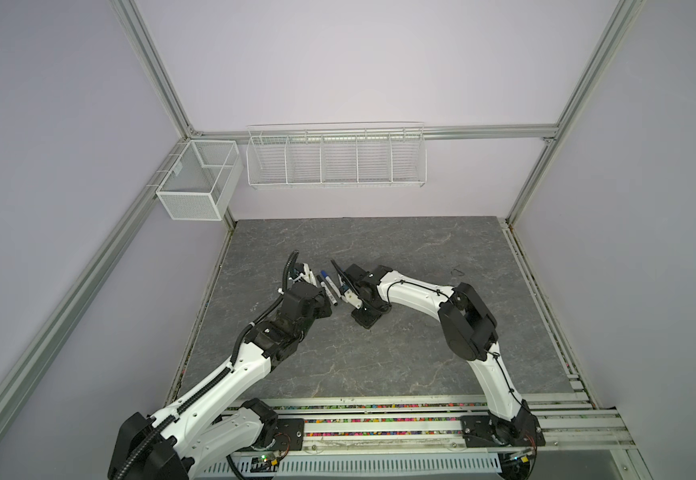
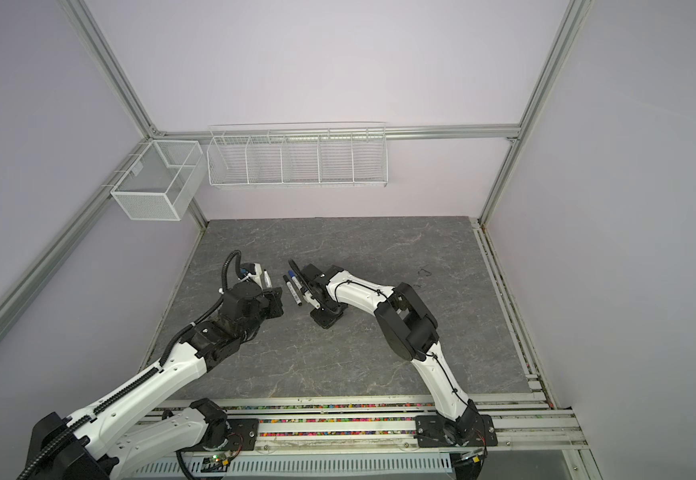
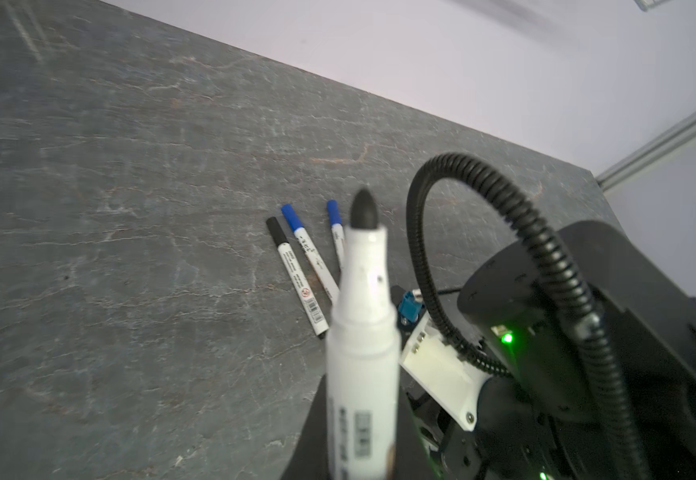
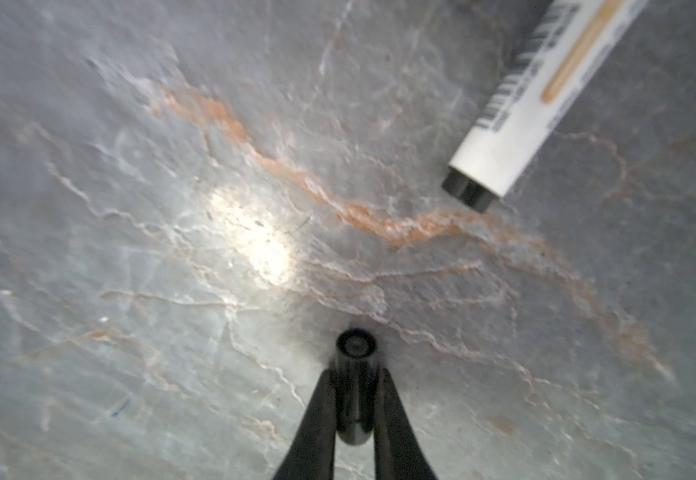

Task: Insert the pens into the pen caps
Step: 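Reach the right gripper down to the loose black cap and grasp it, then lower the black cap with the right gripper onto the held marker tip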

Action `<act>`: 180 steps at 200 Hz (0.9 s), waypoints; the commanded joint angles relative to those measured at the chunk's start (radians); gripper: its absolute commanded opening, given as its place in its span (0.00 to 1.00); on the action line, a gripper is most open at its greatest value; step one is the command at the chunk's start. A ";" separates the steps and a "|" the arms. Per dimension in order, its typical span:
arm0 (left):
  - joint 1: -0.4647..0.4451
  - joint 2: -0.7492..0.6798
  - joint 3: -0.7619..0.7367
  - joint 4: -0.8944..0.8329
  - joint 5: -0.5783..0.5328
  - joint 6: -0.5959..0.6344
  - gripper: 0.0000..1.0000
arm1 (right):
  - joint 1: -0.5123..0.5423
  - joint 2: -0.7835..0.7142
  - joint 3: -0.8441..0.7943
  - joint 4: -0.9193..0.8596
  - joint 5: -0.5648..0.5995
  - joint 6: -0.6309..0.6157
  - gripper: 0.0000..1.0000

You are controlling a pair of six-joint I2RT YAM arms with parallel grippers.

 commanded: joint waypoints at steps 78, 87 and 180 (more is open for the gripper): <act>-0.147 0.143 0.059 0.242 0.204 0.144 0.00 | -0.318 -0.659 -0.426 0.605 -0.470 0.294 0.12; -0.154 0.157 0.060 0.270 0.223 0.145 0.00 | -0.318 -0.680 -0.435 0.619 -0.496 0.297 0.12; -0.208 0.233 0.091 0.339 0.246 0.169 0.00 | -0.272 -0.723 -0.477 0.738 -0.609 0.345 0.13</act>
